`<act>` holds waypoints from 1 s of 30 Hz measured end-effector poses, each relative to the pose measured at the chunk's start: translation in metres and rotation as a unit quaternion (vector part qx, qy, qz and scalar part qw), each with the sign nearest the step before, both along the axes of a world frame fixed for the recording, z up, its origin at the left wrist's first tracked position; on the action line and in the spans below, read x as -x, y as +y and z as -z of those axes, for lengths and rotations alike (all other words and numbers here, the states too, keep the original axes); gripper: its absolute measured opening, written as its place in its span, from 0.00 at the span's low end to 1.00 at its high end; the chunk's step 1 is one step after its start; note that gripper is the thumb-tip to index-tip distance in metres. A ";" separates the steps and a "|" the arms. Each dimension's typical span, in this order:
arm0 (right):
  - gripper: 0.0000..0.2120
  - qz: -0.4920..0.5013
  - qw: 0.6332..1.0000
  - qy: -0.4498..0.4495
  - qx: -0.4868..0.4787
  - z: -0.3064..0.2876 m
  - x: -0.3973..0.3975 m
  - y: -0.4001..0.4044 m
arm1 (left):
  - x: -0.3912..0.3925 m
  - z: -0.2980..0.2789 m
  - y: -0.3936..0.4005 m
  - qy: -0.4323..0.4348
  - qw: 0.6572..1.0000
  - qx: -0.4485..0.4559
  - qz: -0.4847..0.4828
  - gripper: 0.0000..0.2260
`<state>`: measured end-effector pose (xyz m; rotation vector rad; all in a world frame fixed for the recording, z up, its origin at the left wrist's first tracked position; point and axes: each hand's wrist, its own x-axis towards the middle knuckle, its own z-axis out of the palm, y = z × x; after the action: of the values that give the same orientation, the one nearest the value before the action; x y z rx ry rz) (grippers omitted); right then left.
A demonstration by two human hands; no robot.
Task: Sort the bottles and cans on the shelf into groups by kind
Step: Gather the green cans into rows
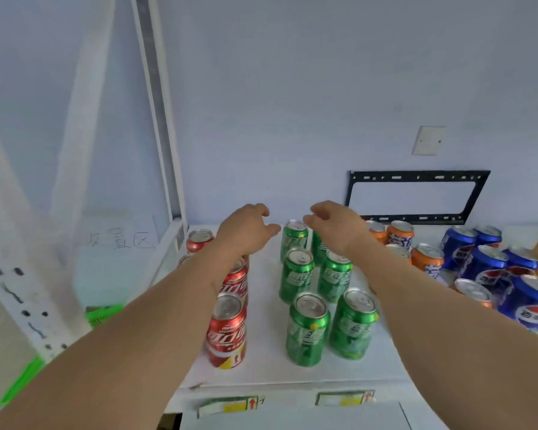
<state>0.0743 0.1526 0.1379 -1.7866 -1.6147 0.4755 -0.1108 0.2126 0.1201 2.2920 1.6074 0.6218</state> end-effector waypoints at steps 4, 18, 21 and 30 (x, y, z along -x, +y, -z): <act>0.28 0.002 0.995 -0.067 0.067 0.009 -0.062 0.041 | -0.038 0.002 0.035 -0.019 0.997 0.070 -0.002 0.28; 0.35 -0.084 0.961 -0.181 0.192 0.051 -0.086 0.120 | -0.092 0.040 0.103 0.062 0.980 0.189 0.014 0.37; 0.36 -0.075 0.963 -0.177 0.187 0.054 -0.087 0.122 | -0.091 0.043 0.109 0.064 0.982 0.175 0.026 0.22; 0.36 -0.038 0.975 -0.124 0.179 0.060 -0.086 0.123 | -0.086 0.041 0.118 0.077 0.971 0.218 0.053 0.26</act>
<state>0.1607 0.2753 0.0780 -2.1236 -1.8668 0.6320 -0.0244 0.3305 0.0794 2.1125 1.4921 0.0515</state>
